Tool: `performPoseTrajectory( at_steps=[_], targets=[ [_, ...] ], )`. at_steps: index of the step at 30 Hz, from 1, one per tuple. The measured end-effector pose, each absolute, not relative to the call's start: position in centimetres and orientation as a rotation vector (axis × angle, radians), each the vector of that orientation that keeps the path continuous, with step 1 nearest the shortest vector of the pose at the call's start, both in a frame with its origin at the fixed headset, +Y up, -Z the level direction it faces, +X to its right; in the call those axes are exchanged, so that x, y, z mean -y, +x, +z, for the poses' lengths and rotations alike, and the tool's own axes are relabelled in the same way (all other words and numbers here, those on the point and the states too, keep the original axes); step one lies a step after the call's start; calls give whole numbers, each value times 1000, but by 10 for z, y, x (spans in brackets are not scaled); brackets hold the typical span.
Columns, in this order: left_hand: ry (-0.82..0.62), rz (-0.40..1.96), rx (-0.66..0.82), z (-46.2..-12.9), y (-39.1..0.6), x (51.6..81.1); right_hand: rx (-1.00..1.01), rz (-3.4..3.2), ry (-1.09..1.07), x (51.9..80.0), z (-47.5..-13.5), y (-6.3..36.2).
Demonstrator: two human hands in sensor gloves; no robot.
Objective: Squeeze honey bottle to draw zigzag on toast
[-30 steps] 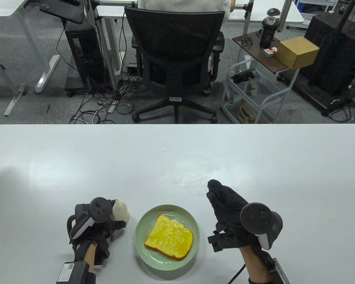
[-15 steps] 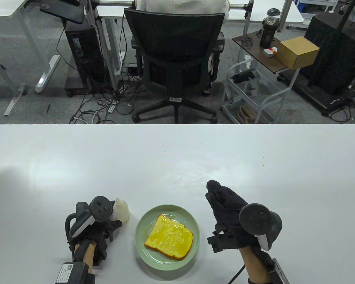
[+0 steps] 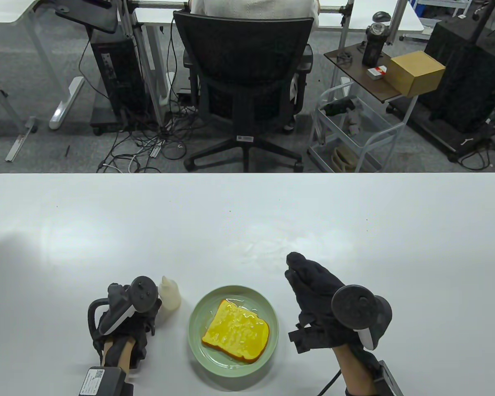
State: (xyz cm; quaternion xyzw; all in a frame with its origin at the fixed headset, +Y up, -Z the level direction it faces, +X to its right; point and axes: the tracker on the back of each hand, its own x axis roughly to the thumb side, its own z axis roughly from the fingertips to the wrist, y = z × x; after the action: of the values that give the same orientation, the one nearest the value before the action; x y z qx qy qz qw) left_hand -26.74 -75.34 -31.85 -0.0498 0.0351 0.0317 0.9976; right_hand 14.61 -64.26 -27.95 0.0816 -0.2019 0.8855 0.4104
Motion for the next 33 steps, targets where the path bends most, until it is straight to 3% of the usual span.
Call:
performPoseTrajectory(
  at_steps=[9, 14, 33],
  targets=[
    [-159, 72, -118, -317, -276, 740, 491, 2355, 116, 650, -284, 148],
    [-246, 97, -96, -315, -277, 728, 350, 2622, -11, 668, -294, 147],
    [-187, 196, -12, -310, -283, 712, 208, 2888, -223, 728, -324, 157]
  ],
)
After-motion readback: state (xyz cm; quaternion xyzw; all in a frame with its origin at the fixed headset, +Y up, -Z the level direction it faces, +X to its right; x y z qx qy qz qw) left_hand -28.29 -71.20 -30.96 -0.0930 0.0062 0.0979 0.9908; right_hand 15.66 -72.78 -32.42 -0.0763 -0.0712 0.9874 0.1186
